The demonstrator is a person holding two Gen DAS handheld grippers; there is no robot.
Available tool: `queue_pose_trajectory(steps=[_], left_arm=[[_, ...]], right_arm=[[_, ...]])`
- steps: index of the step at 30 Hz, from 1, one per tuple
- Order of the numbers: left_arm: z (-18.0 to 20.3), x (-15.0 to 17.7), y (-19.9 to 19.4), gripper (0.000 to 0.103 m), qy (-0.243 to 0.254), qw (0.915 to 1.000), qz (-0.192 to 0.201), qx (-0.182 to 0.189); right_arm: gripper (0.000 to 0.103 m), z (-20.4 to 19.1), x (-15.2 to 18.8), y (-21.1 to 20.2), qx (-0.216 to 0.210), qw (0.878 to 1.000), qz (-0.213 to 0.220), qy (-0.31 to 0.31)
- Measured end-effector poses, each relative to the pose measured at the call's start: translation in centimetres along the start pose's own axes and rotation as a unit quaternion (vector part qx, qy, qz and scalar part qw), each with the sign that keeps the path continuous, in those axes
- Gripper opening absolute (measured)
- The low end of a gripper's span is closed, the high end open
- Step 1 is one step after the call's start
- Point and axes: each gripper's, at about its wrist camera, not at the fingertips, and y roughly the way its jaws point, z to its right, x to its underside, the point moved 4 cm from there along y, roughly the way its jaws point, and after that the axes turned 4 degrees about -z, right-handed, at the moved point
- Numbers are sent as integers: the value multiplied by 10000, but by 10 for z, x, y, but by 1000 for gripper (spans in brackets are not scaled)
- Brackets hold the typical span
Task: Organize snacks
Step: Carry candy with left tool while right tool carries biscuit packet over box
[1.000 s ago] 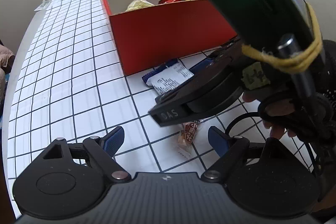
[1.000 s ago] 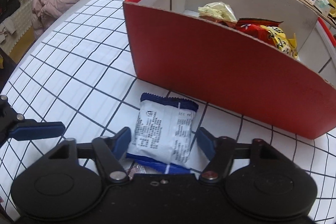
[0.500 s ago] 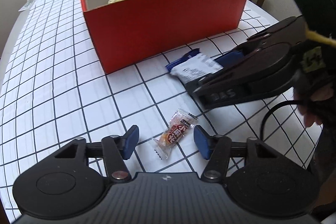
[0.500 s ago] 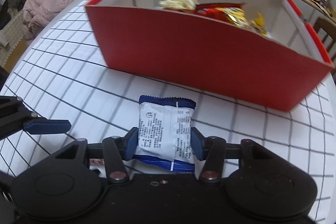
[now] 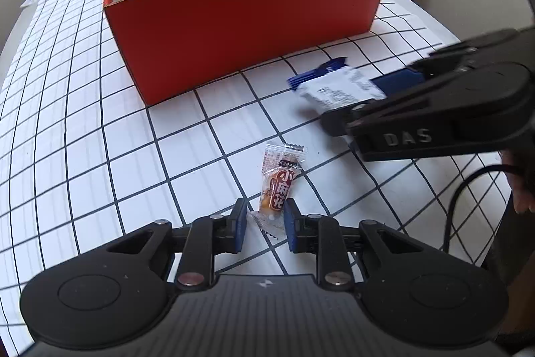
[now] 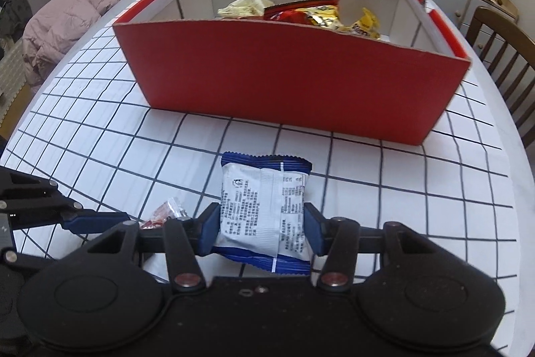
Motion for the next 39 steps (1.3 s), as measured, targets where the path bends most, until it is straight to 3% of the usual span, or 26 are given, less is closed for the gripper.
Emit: queue_pose_trajectory(steps=[5, 20, 31, 39], left_arm=[[-4, -1, -4, 17, -291, 9996, 4, -48], [-25, -17, -52, 16, -1037, 9934, 471, 120], [-24, -60, -104, 16, -1097, 9882, 1064, 64], [-27, -105, -121, 16, -1074, 9850, 1348, -124]], right_arm=[[51, 8, 3, -12, 89, 9997, 141, 167], [51, 25, -1, -73, 125, 9959, 731, 513], [51, 33, -32, -113, 151, 9913, 1243, 406], [51, 47, -67, -122, 244, 9879, 1505, 289]])
